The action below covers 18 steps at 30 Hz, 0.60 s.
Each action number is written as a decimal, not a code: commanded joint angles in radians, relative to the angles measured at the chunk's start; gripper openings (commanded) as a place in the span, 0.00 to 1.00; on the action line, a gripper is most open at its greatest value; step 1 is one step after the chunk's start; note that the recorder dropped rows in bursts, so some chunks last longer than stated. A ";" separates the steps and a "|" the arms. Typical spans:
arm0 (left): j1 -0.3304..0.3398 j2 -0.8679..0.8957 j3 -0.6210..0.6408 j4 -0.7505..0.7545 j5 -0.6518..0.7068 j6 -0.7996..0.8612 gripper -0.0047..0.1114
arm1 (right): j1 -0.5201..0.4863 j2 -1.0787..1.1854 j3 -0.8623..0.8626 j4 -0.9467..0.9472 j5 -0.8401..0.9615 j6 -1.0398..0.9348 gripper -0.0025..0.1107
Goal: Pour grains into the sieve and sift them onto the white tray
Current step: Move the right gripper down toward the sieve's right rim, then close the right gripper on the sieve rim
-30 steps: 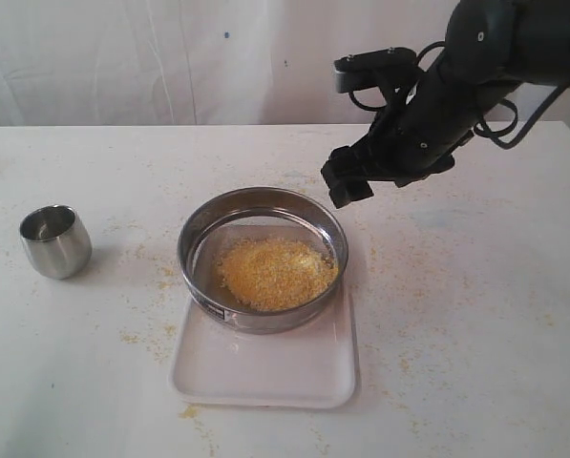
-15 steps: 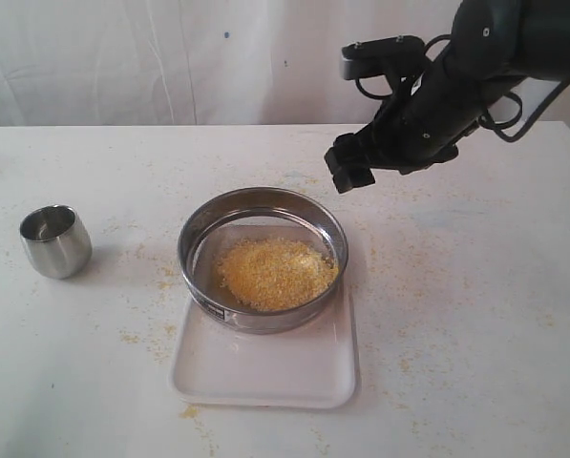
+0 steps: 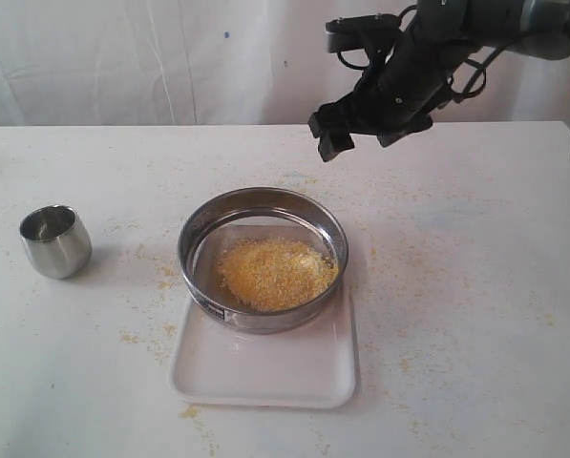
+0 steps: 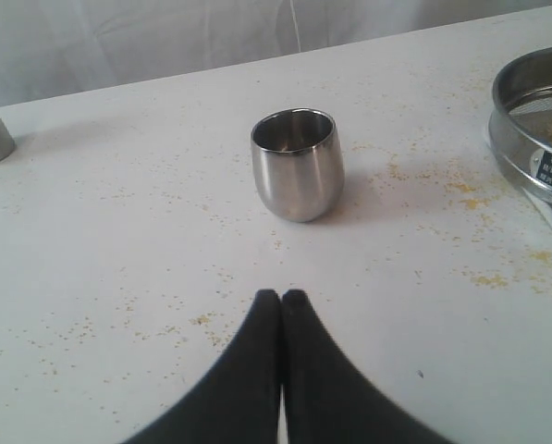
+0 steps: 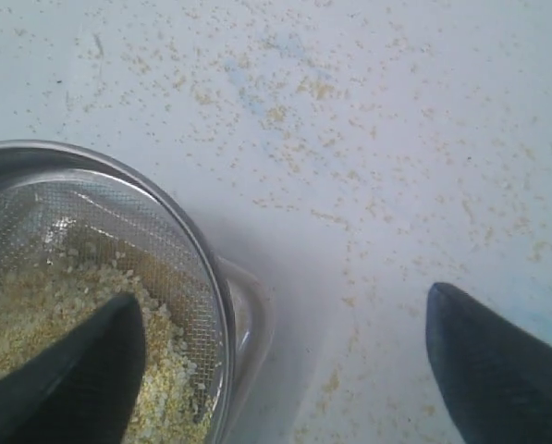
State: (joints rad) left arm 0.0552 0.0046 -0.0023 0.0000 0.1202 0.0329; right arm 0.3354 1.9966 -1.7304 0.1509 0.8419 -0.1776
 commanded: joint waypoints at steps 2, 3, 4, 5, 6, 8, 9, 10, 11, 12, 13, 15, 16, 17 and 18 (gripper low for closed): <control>0.002 -0.005 0.002 0.000 0.003 -0.006 0.04 | -0.007 0.063 -0.063 0.014 0.050 -0.004 0.70; 0.002 -0.005 0.002 0.000 0.003 -0.006 0.04 | -0.007 0.075 -0.075 0.027 0.065 -0.011 0.70; 0.002 -0.005 0.002 0.000 0.003 -0.006 0.04 | -0.007 0.089 -0.083 0.044 0.079 -0.022 0.70; 0.002 -0.005 0.002 0.000 0.003 -0.006 0.04 | -0.007 0.102 -0.090 0.069 0.097 -0.041 0.70; 0.002 -0.005 0.002 0.000 0.003 -0.006 0.04 | -0.007 0.113 -0.096 0.095 0.116 -0.062 0.70; 0.002 -0.005 0.002 0.000 0.003 -0.006 0.04 | -0.007 0.127 -0.100 0.130 0.133 -0.092 0.70; 0.002 -0.005 0.002 0.000 0.003 -0.006 0.04 | -0.005 0.134 -0.100 0.133 0.135 -0.099 0.70; 0.002 -0.005 0.002 0.000 0.003 -0.006 0.04 | -0.005 0.137 -0.100 0.133 0.137 -0.099 0.70; 0.002 -0.005 0.002 0.000 0.003 -0.006 0.04 | -0.005 0.142 -0.100 0.133 0.139 -0.101 0.69; 0.002 -0.005 0.002 0.000 0.003 -0.006 0.04 | -0.002 0.146 -0.100 0.133 0.144 -0.108 0.68; 0.002 -0.005 0.002 0.000 0.003 -0.006 0.04 | 0.003 0.148 -0.100 0.129 0.155 -0.117 0.68; 0.002 -0.005 0.002 0.000 0.003 -0.006 0.04 | 0.013 0.160 -0.100 0.127 0.175 -0.136 0.65; 0.002 -0.005 0.002 0.000 0.003 -0.006 0.04 | 0.019 0.166 -0.100 0.122 0.177 -0.136 0.65; 0.002 -0.005 0.002 0.000 0.003 -0.006 0.04 | 0.027 0.173 -0.100 0.112 0.180 -0.137 0.64; 0.002 -0.005 0.002 0.000 0.003 -0.006 0.04 | 0.034 0.179 -0.100 0.105 0.180 -0.140 0.64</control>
State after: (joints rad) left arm 0.0552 0.0046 -0.0023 0.0000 0.1202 0.0329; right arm 0.3504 2.1650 -1.8235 0.2712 1.0100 -0.2963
